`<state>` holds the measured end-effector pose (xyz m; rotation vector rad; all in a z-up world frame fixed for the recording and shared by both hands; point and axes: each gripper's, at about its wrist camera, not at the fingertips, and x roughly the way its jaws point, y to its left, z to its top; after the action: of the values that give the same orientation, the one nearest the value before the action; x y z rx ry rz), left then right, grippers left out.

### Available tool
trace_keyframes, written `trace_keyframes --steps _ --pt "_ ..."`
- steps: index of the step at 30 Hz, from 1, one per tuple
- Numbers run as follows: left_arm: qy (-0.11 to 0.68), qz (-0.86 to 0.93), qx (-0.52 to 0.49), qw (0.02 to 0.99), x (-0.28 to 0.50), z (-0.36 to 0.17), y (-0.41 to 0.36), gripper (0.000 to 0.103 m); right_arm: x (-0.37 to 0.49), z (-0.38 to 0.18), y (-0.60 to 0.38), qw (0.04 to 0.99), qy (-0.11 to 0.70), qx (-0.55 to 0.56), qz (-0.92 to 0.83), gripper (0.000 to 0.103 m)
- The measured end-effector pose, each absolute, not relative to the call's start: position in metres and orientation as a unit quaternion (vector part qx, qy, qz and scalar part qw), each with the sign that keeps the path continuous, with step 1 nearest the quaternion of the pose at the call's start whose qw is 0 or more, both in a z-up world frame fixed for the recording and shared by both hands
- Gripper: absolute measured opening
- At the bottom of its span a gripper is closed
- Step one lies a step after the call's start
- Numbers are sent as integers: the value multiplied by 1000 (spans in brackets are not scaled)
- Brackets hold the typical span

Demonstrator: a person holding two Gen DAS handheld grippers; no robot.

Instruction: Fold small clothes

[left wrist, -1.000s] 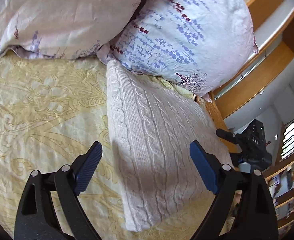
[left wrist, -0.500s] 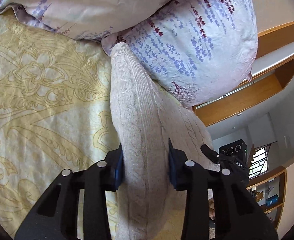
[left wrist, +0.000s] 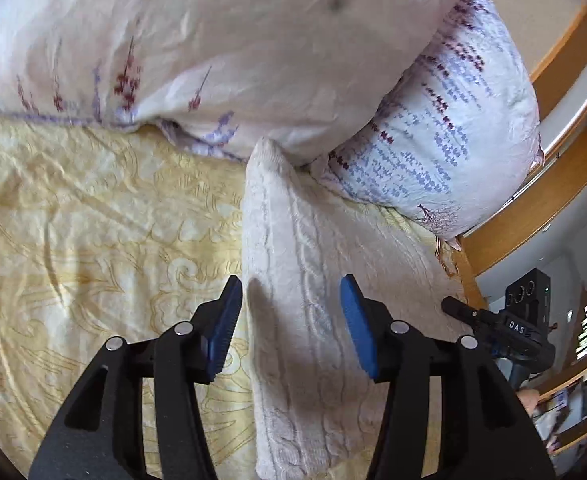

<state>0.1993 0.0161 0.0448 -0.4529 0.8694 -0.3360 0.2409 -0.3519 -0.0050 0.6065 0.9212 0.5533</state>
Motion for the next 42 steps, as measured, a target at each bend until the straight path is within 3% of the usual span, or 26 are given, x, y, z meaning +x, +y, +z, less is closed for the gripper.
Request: trace_keyframes --steps 3,6,7,8,15,23,29,35,37,40,41,42 --pt "378 -171 -171 893 181 70 -6 73 240 5 -357 826 413 285 258 40" --pt "378 -197 -121 896 174 76 -39 78 250 -1 -345 817 440 266 259 37" --pt "385 -204 -106 894 176 74 -52 78 247 -4 -343 821 445 255 250 22" --pt "391 -206 -94 892 180 69 -63 78 247 -7 -341 828 449 241 232 21" --pt "411 -178 -30 893 188 46 -100 76 251 -2 -340 847 448 206 195 22" --pt "385 -181 -37 904 153 65 -74 77 169 41 -338 891 333 158 265 24" --pt "406 -177 -3 897 150 44 -83 75 163 15 -301 892 388 45 227 23" --pt "398 -175 5 900 144 39 -84 75 157 11 -300 898 383 37 212 24" --pt "393 -179 -13 902 134 46 -77 75 147 18 -309 901 372 61 212 31" --pt "382 -160 -22 910 115 54 -64 83 128 30 -325 913 343 93 202 76" --pt "379 -152 -21 912 109 55 -60 84 121 34 -328 920 331 93 188 96" --pt "378 -143 -21 915 102 55 -56 86 115 37 -330 925 321 90 182 101"
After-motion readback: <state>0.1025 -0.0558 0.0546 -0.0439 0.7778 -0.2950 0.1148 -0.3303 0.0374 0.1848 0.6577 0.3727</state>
